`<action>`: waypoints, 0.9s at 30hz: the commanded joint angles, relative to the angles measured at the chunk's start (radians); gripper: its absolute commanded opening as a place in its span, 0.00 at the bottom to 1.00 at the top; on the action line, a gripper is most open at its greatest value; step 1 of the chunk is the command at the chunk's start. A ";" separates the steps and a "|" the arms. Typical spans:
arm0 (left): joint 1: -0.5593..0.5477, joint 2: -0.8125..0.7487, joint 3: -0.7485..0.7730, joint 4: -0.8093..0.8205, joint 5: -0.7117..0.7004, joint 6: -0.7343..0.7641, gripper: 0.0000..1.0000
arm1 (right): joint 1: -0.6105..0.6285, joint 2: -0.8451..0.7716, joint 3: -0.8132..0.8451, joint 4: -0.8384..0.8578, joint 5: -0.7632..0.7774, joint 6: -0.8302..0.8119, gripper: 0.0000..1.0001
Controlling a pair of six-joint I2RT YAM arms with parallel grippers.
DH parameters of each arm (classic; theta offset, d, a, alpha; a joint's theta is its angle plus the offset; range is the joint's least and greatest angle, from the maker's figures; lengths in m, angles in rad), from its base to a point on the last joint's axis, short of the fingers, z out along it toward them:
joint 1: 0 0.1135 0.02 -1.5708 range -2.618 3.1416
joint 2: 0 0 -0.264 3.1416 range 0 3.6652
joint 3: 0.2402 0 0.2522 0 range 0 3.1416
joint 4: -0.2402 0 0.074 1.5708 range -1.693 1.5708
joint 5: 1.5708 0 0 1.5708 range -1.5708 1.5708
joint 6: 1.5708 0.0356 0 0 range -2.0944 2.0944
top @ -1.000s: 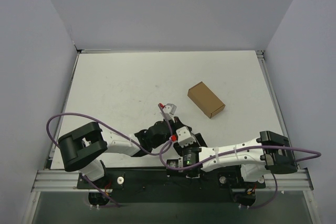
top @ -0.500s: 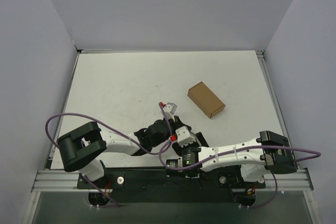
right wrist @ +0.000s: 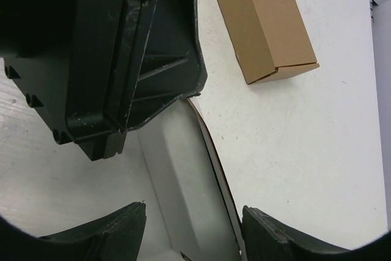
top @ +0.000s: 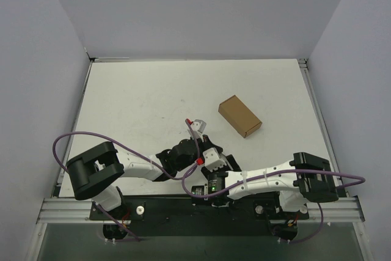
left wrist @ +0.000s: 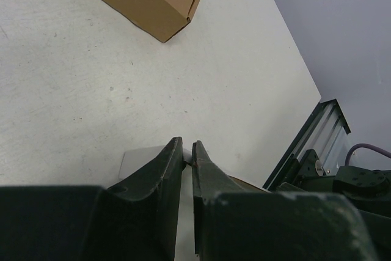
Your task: Fold the paper box
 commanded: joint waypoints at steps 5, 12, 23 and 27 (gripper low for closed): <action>0.003 0.048 -0.039 -0.251 0.001 0.067 0.19 | 0.005 0.046 -0.001 -0.034 0.018 0.012 0.56; 0.004 0.043 -0.023 -0.268 0.006 0.070 0.19 | 0.005 0.121 0.023 -0.118 0.035 0.122 0.50; 0.029 0.068 0.055 -0.346 0.043 0.129 0.17 | -0.006 0.261 0.121 -0.304 0.094 0.265 0.42; 0.060 0.075 0.087 -0.362 0.095 0.156 0.15 | -0.031 0.318 0.160 -0.356 0.101 0.297 0.43</action>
